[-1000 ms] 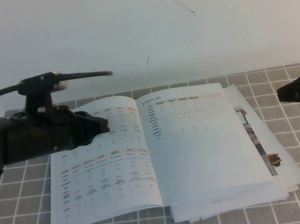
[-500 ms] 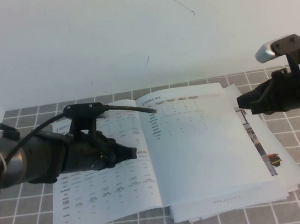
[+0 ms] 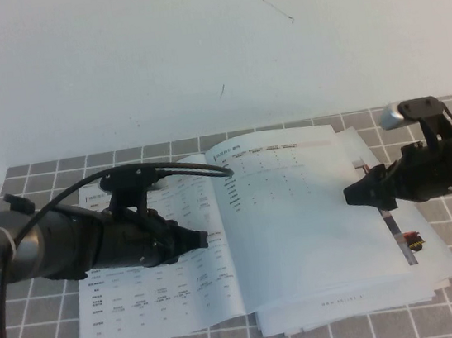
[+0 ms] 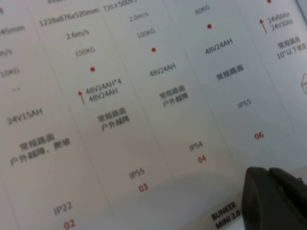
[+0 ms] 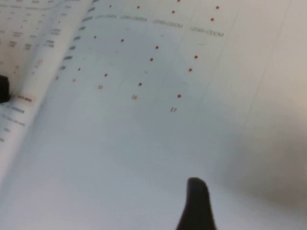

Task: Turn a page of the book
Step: Open the closed book

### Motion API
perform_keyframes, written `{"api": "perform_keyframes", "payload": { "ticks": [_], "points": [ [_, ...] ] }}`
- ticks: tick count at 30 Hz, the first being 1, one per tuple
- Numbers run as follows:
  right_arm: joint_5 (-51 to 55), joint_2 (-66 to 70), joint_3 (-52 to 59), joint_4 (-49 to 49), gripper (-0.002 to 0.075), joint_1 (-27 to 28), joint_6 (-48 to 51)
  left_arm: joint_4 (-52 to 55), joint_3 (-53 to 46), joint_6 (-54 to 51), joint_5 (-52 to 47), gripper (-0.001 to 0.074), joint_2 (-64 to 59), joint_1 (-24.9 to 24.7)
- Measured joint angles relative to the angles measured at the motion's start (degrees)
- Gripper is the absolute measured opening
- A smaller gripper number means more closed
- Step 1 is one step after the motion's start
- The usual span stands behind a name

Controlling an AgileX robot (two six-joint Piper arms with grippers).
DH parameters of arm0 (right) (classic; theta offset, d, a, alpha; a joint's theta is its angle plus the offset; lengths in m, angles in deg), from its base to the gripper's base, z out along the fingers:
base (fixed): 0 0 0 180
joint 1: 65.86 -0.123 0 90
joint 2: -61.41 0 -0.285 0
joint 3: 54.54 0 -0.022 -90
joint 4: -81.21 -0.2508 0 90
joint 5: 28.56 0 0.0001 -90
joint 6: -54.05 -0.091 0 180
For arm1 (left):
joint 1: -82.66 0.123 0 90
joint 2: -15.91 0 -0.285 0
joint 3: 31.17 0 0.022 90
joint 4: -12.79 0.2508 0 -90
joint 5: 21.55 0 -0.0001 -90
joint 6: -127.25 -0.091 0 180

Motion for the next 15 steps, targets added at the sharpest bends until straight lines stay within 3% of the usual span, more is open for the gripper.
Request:
{"api": "perform_keyframes", "payload": {
  "ticks": [7,15],
  "points": [
    [8.1,3.0,0.0,0.0,0.0500,0.0,-2.0,0.0,0.1,0.0,-0.5,-0.0004,-0.1,0.0],
    [7.8,2.9,-1.2,-0.8,0.0501,0.0,-4.3,-0.6,0.1,0.0,-0.9,-0.0004,-0.1,0.0]
  ]
}}
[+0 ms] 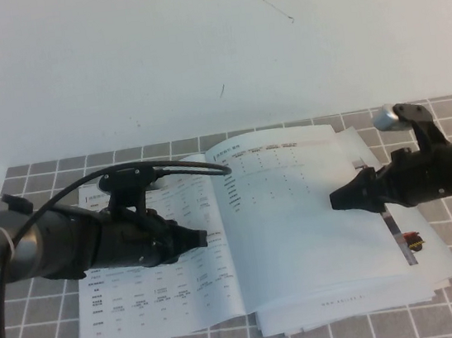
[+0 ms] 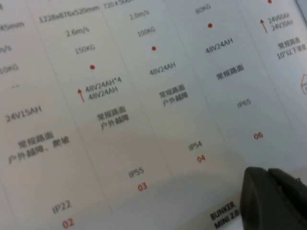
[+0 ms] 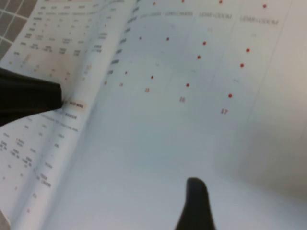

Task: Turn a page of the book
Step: Open the closed book

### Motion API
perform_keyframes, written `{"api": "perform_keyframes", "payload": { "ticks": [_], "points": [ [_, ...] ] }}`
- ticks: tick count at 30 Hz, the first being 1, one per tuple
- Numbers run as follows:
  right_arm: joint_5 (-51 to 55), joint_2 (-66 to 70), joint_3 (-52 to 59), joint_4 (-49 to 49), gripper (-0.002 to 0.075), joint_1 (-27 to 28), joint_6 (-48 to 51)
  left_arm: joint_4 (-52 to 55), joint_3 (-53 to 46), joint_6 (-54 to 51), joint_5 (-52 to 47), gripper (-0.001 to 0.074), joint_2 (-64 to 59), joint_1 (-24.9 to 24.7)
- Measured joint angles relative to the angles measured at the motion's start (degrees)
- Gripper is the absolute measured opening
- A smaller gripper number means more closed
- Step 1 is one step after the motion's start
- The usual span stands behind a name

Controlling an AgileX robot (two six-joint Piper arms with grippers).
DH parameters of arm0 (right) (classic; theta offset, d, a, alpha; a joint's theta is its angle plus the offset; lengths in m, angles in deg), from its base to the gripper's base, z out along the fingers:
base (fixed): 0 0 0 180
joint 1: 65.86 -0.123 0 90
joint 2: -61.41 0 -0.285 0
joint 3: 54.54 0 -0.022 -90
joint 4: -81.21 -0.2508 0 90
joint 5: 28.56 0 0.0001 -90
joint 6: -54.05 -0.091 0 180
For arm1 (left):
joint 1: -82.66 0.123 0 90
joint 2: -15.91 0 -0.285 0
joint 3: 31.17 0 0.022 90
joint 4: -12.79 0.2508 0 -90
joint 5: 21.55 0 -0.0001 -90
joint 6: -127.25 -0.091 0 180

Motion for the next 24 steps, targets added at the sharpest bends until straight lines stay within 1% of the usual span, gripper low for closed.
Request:
{"api": "perform_keyframes", "payload": {
  "ticks": [8,12,19,24],
  "points": [
    [-0.1,-0.2,-4.4,9.6,0.0501,0.0,-10.1,-0.3,0.1,0.0,-0.4,-0.0004,-0.1,0.0],
    [-0.9,-0.2,-4.7,13.2,0.0501,0.0,-13.1,-0.9,0.1,0.1,-0.5,-0.0004,-0.1,0.0],
    [1.3,1.8,-5.2,12.8,0.0501,0.3,-14.0,-3.1,0.1,0.1,-1.5,-0.0004,-0.5,0.1],
    [7.2,3.3,-5.5,10.9,0.0491,0.5,-13.9,-3.6,0.4,0.1,-3.0,-0.0004,-1.0,0.5]
  ]
}}
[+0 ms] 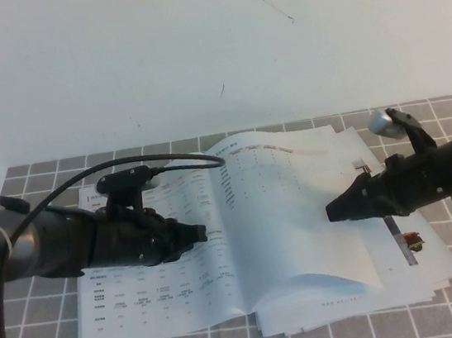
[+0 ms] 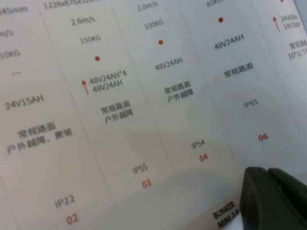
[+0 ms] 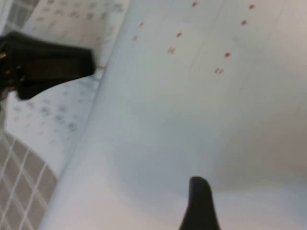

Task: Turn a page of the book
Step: Open the closed book

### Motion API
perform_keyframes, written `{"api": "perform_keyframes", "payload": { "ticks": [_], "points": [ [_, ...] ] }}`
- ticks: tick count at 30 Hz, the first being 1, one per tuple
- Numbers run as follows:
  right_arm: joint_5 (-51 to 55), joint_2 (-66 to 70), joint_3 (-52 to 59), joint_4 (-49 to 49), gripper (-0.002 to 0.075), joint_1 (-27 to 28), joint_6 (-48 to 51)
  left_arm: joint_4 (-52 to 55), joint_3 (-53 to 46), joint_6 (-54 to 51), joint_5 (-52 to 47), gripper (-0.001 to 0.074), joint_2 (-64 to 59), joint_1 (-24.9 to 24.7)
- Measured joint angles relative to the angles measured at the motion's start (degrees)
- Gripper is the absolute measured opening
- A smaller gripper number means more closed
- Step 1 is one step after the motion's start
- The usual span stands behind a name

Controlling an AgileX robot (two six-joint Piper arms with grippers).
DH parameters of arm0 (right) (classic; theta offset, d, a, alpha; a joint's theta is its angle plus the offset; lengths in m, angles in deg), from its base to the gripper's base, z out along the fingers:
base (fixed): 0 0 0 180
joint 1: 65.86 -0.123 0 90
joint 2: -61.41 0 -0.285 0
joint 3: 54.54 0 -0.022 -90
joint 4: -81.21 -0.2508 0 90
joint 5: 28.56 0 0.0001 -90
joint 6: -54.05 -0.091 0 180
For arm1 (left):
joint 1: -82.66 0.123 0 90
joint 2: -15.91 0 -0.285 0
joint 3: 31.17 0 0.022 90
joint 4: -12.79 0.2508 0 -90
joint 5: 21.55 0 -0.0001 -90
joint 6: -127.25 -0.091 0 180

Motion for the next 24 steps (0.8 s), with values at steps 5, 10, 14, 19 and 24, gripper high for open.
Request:
{"api": "perform_keyframes", "payload": {
  "ticks": [5,10,14,19,24],
  "points": [
    [10.1,0.9,0.0,0.4,0.0440,-0.1,2.2,-1.5,0.1,0.0,-1.8,-0.0004,-0.6,0.0],
    [12.9,0.9,0.0,0.4,0.0417,-0.4,2.3,-3.5,0.1,-0.9,-3.1,-0.0004,-1.0,0.0],
    [14.3,0.9,-0.3,-0.7,0.0412,-0.4,2.3,-4.1,0.1,-1.1,-4.3,-0.0004,-1.2,0.0],
    [14.5,0.9,-5.7,3.9,0.0410,-0.1,-2.5,-4.1,0.1,-1.1,-4.7,-0.0004,-1.2,0.0],
    [9.9,0.9,-13.3,21.8,0.0410,0.1,-18.4,-4.1,0.1,-1.4,-4.8,-0.0004,-1.2,0.0]
  ]
}}
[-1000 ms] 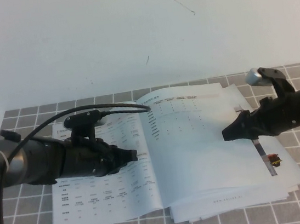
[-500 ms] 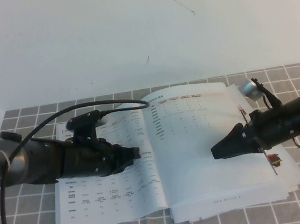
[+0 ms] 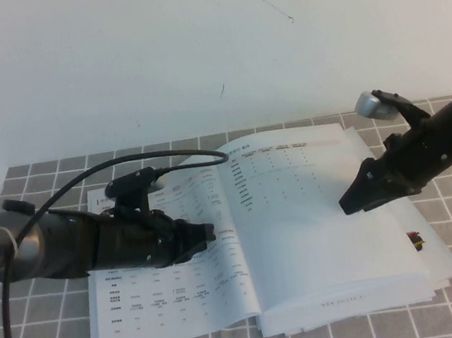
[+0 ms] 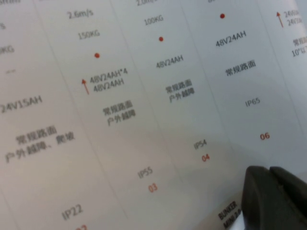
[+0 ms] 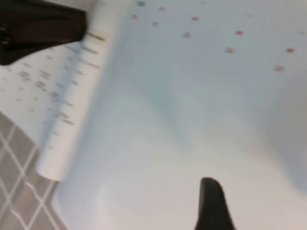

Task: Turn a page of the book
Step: Open the closed book

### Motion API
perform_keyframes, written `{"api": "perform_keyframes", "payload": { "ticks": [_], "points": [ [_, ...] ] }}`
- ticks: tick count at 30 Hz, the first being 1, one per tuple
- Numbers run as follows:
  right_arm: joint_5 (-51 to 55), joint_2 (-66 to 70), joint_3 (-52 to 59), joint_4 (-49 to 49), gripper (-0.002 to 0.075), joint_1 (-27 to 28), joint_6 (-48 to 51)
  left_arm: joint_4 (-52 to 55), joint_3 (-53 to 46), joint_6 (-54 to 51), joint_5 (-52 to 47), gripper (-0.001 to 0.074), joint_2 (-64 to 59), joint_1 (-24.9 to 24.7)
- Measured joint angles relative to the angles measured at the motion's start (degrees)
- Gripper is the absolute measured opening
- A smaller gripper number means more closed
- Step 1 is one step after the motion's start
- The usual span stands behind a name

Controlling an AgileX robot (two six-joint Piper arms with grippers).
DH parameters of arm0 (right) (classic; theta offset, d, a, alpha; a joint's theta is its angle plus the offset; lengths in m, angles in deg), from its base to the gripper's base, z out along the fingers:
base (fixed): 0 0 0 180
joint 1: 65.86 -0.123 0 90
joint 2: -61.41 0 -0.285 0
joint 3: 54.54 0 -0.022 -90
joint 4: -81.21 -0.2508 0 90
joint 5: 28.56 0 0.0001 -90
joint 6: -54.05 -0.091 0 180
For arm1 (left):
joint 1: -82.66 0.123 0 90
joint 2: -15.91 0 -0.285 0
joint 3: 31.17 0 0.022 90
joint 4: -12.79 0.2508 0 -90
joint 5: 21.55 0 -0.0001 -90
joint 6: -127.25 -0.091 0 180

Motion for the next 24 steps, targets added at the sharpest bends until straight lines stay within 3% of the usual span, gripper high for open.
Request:
{"api": "perform_keyframes", "payload": {
  "ticks": [4,12,24],
  "points": [
    [-2.7,0.0,-1.9,6.6,0.0410,0.0,-5.5,0.0,0.0,-1.3,0.0,-0.0004,0.0,0.0],
    [-4.0,2.7,-2.7,7.4,0.0409,0.1,-7.0,0.0,0.0,-2.1,-0.1,-0.0004,0.0,0.0],
    [-0.5,6.2,-3.3,-4.2,0.0408,-0.9,-0.7,0.0,0.0,-2.2,-0.3,-0.0004,-0.3,0.0]
  ]
}}
